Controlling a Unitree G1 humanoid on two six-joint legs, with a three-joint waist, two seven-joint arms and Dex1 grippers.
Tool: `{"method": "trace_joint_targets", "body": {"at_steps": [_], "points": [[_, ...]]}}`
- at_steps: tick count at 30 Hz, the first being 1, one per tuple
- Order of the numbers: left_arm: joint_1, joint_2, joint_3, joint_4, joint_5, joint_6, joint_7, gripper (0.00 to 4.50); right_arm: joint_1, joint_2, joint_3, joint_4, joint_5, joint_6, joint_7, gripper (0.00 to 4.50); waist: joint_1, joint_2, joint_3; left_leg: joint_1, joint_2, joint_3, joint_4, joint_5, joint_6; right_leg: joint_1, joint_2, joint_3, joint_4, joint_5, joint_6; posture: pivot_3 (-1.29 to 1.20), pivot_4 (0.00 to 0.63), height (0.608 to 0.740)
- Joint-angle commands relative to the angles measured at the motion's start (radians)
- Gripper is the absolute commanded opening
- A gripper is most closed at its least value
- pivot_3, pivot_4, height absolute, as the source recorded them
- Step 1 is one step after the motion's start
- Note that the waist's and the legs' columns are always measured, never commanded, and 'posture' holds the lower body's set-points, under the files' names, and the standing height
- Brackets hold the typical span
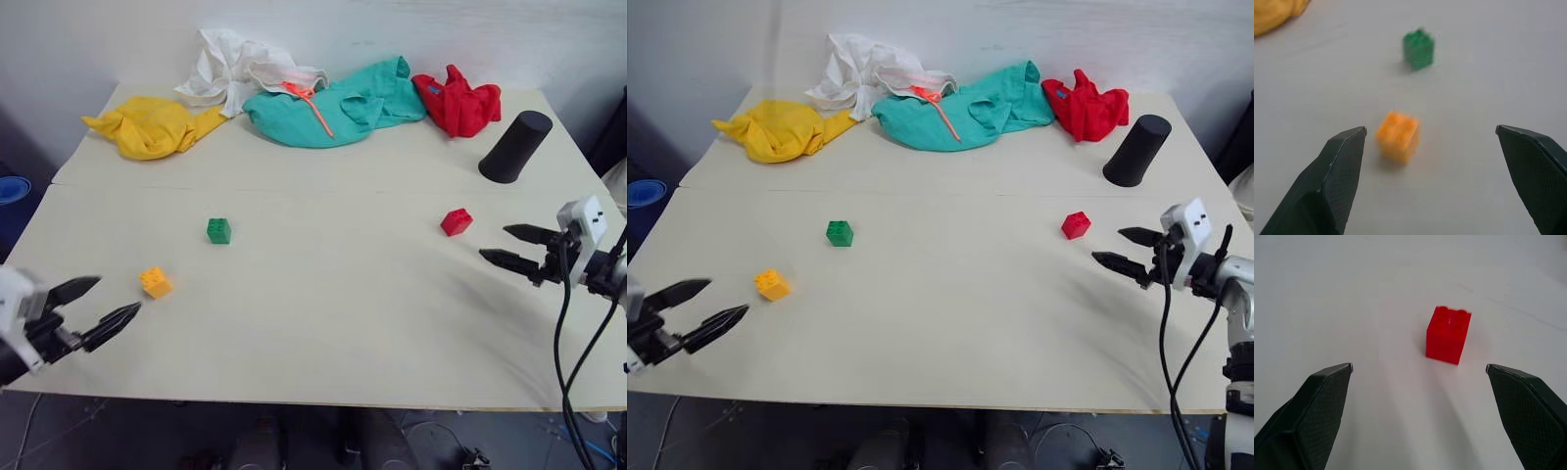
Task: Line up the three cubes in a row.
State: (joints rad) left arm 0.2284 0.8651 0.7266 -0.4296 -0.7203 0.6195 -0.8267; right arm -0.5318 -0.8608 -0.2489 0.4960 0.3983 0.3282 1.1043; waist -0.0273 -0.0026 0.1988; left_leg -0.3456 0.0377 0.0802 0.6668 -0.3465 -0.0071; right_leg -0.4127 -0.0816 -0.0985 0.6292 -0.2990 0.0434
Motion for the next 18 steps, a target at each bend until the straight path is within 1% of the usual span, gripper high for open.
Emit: {"method": "trace_joint_targets", "body": {"at_steps": [1,5,8,10,13,18], "points": [[-0.132,0.065,-0.102,-0.092,-0.138,0.084,-0.017,4.46,-0.073,0.059,-0.015,-0.014,0.011,0.047,-0.11,4.5,-0.002,0.0,0.0,0.0,0.0,0.0,0.0,0.0,-0.001,0.0,0.0,0.0,0.0,0.0,0.0,0.0,0.15,0.74],[-0.367,0.113,-0.276,-0.104,-0.206,0.136,-0.031,4.46,-0.13,0.151,0.028,0.029,-0.055,0.002,-0.221,4.5,0.0,0.0,0.0,-0.001,0.0,0.001,0.0,0.003,-0.003,-0.001,0.002,0.002,0.002,0.0,0.0,0.0,0.15,0.74],[-0.477,0.115,-0.355,-0.09,-0.207,0.158,-0.028,4.46,-0.154,0.193,0.035,0.055,-0.07,0.0,-0.253,4.5,-0.002,0.0,0.0,-0.004,0.0,0.002,0.001,0.004,-0.002,-0.005,0.003,0.003,0.008,0.0,0.0,0.0,0.15,0.74],[-0.556,0.101,-0.417,-0.08,-0.197,0.162,-0.024,4.46,-0.183,0.227,0.044,0.112,-0.106,-0.038,-0.325,4.5,0.0,0.0,0.0,-0.005,-0.001,0.004,0.001,0.005,-0.002,-0.007,0.003,0.004,0.009,0.0,0.0,0.0,0.15,0.74],[-0.618,0.094,-0.466,-0.084,-0.206,0.171,-0.039,4.46,-0.22,0.261,0.045,0.182,-0.129,-0.064,-0.386,4.5,0.0,-0.001,0.0,-0.01,-0.002,0.007,0.005,0.006,-0.002,-0.015,0.003,0.008,0.014,0.0,0.0,0.0,0.15,0.74],[-0.656,0.087,-0.508,-0.08,-0.18,0.159,-0.05,4.46,-0.239,0.294,0.051,0.252,-0.15,-0.103,-0.4,4.5,-0.001,-0.001,0.0,-0.009,-0.002,0.01,0.004,0.006,-0.002,-0.016,0.004,0.012,0.016,0.0,0.0,0.0,0.15,0.74]]}}
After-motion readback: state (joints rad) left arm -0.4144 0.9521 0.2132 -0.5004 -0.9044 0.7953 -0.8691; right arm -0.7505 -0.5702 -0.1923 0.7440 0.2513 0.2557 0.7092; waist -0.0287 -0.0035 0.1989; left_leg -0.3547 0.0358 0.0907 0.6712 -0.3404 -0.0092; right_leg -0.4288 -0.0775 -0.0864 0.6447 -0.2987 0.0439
